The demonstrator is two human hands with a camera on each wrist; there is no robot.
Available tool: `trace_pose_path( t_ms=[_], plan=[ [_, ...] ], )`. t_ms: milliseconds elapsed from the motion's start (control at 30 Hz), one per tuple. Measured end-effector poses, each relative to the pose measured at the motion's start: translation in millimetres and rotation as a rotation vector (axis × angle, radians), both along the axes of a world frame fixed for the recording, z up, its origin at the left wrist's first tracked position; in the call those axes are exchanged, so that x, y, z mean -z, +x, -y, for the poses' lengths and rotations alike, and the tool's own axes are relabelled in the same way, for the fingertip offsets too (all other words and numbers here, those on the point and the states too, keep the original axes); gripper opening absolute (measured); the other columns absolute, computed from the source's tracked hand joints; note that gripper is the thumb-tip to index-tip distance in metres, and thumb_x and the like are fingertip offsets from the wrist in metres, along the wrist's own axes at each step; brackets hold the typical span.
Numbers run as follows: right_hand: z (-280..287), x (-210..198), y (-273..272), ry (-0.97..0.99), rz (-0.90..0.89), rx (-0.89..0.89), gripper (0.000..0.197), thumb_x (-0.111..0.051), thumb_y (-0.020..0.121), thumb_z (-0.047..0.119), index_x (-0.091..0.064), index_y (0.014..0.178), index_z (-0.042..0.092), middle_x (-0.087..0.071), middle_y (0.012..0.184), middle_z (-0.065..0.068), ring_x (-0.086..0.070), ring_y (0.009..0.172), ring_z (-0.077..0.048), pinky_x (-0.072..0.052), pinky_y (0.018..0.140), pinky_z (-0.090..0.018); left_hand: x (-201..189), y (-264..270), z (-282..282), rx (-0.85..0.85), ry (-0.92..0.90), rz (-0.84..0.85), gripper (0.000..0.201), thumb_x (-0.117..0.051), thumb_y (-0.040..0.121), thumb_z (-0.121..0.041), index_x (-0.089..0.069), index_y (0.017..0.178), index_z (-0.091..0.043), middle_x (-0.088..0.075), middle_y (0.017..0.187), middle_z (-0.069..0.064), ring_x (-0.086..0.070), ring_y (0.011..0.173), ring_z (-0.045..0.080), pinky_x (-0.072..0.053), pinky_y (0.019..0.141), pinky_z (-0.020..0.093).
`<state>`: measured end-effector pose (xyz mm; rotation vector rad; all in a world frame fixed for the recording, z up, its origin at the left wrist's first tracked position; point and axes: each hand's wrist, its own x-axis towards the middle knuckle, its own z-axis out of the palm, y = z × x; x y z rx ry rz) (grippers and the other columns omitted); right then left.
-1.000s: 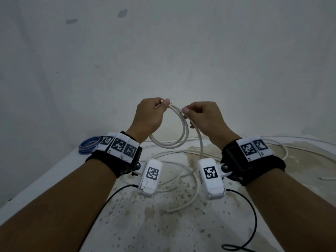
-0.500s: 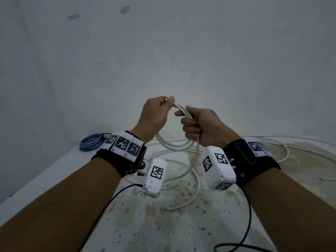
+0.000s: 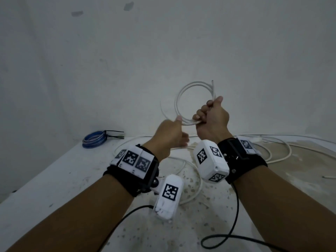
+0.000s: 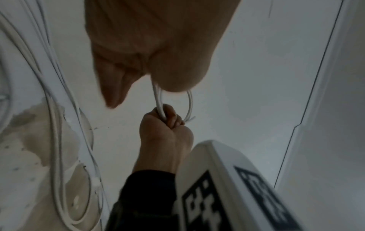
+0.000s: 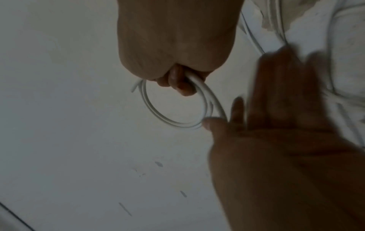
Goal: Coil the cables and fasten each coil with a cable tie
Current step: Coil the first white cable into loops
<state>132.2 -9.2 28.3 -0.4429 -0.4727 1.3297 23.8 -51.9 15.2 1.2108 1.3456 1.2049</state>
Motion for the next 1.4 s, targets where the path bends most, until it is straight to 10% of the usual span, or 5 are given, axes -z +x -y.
trace_pose_path(
  t_ms=[200,600,1033,1267,1400],
  plan=[
    [9,19,-14,0.058,0.058,-0.136,0.044,-0.035,0.105,0.045,-0.049,0.075,0.015,-0.031,0.053,0.002,-0.029,0.042,-0.013,-0.050,0.055,-0.029,-6,-6,-27,-0.327,0.273,0.238,0.029,-0.037,0.102,-0.014,-0.061,0.100,0.002,-0.069,0.090,0.011,-0.071,0.076,0.020,-0.059,0.082,0.045],
    [1,20,3,0.074,0.159,-0.145,0.033,-0.045,0.104,0.037,-0.050,0.084,0.012,-0.027,0.054,0.003,-0.026,0.042,-0.011,-0.039,0.049,-0.025,-6,-30,-19,-0.046,0.364,-0.100,0.031,-0.033,0.101,0.000,-0.051,0.127,0.006,-0.061,0.114,0.020,-0.072,0.086,0.023,-0.060,0.076,0.032],
    [0,21,14,0.042,0.167,-0.190,0.033,-0.045,0.103,0.026,-0.046,0.072,0.016,-0.031,0.053,0.003,-0.029,0.040,-0.012,-0.039,0.052,-0.026,-7,-38,-15,-0.013,0.231,-0.228,0.013,-0.041,0.095,0.006,-0.051,0.103,0.010,-0.062,0.101,0.032,-0.074,0.074,0.031,-0.062,0.074,0.038],
    [-2,22,16,0.055,0.026,-0.216,0.034,-0.044,0.103,0.028,-0.046,0.071,0.017,-0.029,0.050,0.004,-0.026,0.039,-0.011,-0.036,0.046,-0.022,-7,-42,-12,-0.012,0.189,-0.291,0.024,-0.042,0.096,0.006,-0.041,0.078,-0.010,-0.060,0.092,0.023,-0.072,0.081,0.033,-0.059,0.083,0.047],
    [-1,27,10,0.075,0.026,-0.242,0.034,-0.043,0.103,0.026,-0.046,0.071,0.016,-0.025,0.048,0.005,-0.022,0.036,-0.010,-0.031,0.038,-0.020,-7,-42,-15,-0.041,0.227,-0.219,0.012,-0.039,0.100,-0.001,-0.049,0.107,-0.001,-0.064,0.101,0.021,-0.071,0.082,0.031,-0.060,0.081,0.045]
  ],
)
